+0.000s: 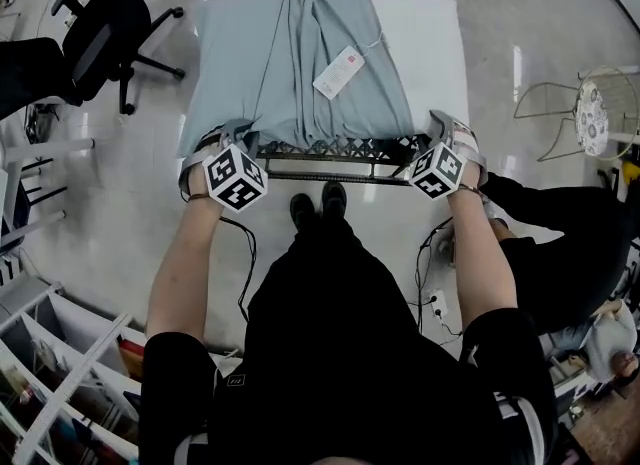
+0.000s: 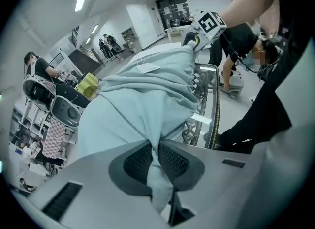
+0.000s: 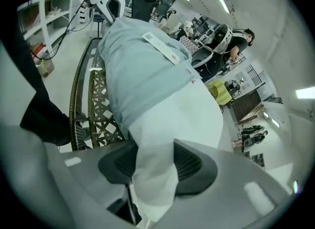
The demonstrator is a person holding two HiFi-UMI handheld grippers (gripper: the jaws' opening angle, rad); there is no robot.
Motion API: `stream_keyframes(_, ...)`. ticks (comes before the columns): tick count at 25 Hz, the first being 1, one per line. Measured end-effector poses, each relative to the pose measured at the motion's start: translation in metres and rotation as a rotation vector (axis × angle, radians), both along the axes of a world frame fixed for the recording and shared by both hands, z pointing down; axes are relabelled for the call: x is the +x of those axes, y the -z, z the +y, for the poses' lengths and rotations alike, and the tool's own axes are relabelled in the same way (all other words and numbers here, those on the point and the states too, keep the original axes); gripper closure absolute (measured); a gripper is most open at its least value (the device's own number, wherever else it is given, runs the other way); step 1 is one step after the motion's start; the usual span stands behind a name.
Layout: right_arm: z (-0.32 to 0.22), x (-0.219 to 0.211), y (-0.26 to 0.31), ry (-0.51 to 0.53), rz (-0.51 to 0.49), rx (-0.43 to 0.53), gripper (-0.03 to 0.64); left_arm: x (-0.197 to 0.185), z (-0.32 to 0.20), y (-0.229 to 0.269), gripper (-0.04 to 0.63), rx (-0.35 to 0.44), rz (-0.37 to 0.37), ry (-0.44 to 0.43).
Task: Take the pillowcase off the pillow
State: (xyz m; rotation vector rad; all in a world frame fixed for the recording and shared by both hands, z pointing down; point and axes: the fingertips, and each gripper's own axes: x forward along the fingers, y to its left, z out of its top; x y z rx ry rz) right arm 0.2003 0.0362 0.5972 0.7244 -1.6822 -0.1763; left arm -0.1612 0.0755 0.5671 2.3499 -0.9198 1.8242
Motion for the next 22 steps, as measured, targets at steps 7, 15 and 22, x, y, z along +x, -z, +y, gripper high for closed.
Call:
stream_keyframes(7, 0.014, -0.002, 0.01, -0.037, -0.086, -0.063, 0.416, -0.032, 0.019, 0.003, 0.578, -0.029, -0.029, 0.026)
stream_keyframes(15, 0.025, -0.031, 0.026, -0.055, -0.142, -0.125, 0.427, 0.093, 0.025, 0.031, 0.439, 0.07, 0.161, -0.11)
stream_keyframes(22, 0.052, -0.054, 0.03, -0.072, -0.198, -0.143, 0.428, 0.109, 0.001, -0.009, 0.529, 0.071, 0.034, -0.124)
